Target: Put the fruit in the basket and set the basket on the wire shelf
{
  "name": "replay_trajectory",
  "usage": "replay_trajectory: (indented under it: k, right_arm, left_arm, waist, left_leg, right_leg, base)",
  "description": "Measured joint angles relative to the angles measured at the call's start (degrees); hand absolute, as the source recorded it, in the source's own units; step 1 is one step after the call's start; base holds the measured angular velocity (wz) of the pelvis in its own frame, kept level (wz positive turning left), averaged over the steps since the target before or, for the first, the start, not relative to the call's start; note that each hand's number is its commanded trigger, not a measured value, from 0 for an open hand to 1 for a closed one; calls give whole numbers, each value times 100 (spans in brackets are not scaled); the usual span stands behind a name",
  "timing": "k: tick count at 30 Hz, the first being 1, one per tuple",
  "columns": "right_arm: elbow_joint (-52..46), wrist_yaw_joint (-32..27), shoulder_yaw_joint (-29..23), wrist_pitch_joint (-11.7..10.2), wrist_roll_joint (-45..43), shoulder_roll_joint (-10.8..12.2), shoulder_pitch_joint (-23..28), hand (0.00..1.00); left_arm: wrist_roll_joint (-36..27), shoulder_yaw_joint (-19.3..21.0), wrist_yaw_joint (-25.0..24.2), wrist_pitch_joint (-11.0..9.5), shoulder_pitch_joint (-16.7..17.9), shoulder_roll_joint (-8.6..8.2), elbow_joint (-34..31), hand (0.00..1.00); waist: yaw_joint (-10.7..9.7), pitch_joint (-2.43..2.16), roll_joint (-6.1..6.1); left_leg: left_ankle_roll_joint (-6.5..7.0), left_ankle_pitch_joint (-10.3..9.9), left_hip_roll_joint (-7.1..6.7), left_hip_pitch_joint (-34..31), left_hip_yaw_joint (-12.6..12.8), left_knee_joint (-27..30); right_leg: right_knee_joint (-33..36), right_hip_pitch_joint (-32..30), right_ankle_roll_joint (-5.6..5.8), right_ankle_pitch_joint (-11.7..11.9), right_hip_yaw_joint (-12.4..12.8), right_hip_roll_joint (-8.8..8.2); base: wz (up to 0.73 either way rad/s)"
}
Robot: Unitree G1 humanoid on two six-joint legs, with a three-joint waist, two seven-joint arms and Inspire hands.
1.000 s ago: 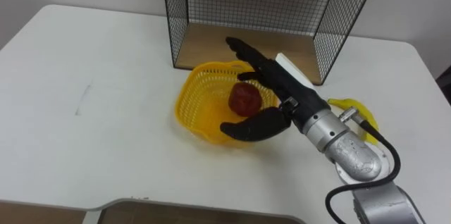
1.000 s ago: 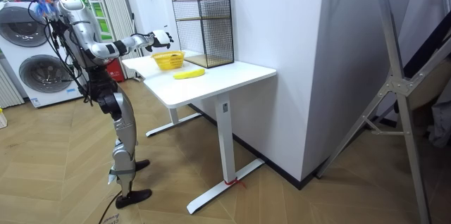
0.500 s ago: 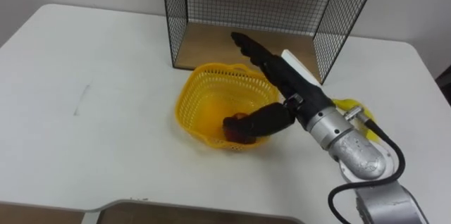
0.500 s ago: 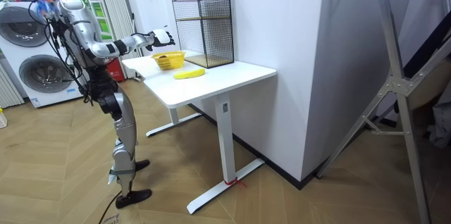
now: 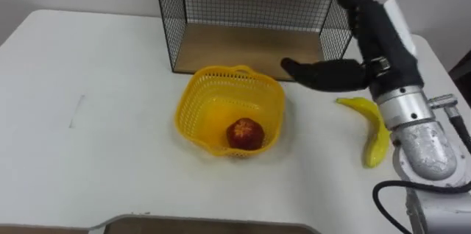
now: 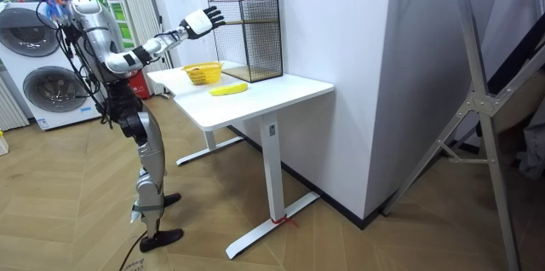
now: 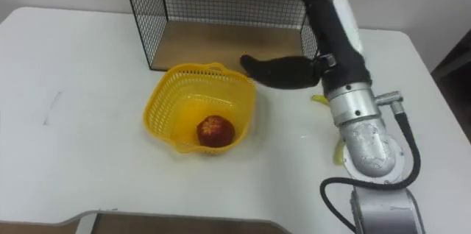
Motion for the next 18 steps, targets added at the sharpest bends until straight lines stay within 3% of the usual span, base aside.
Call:
replay_trajectory:
  k: [6, 11, 14, 18]
  right_arm:
    - [514, -889, -540, -94, -994, -167, 5, 0]
    - [1439, -1479, -757, 31, -1121, -306, 6, 0]
    - [1825, -1637, -753, 206, -1125, -307, 6, 0]
    - [2138, -1695, -736, 268, -1126, -331, 4, 0]
  left_arm:
    - [1, 142, -39, 32, 128, 7, -89, 0]
    - [0, 168, 2, 120, 128, 6, -108, 0]
    - [-2, 170, 21, 228, 115, 36, -112, 0]
    - [-3, 171, 16, 295, 91, 54, -111, 0]
  waist:
    - [-185, -10, -48]
    - [-188, -12, -115]
    - [-192, -5, -171]
    - [-170, -6, -240]
  left_leg:
    - [0, 0, 0, 60, 13, -17]
    - [2, 3, 0, 119, 90, -51]
    - [6, 5, -5, 170, 133, -99]
    - [6, 5, -5, 198, 131, -106]
  right_leg:
    - [2, 28, 1, 0, 3, -4]
    - [-11, 33, 6, -4, 77, -9]
    - [-12, 42, 14, -9, 111, -18]
    - [-5, 57, 15, -9, 113, -18]
  base:
    - [0]
    - [-7]
    - [-8]
    - [0]
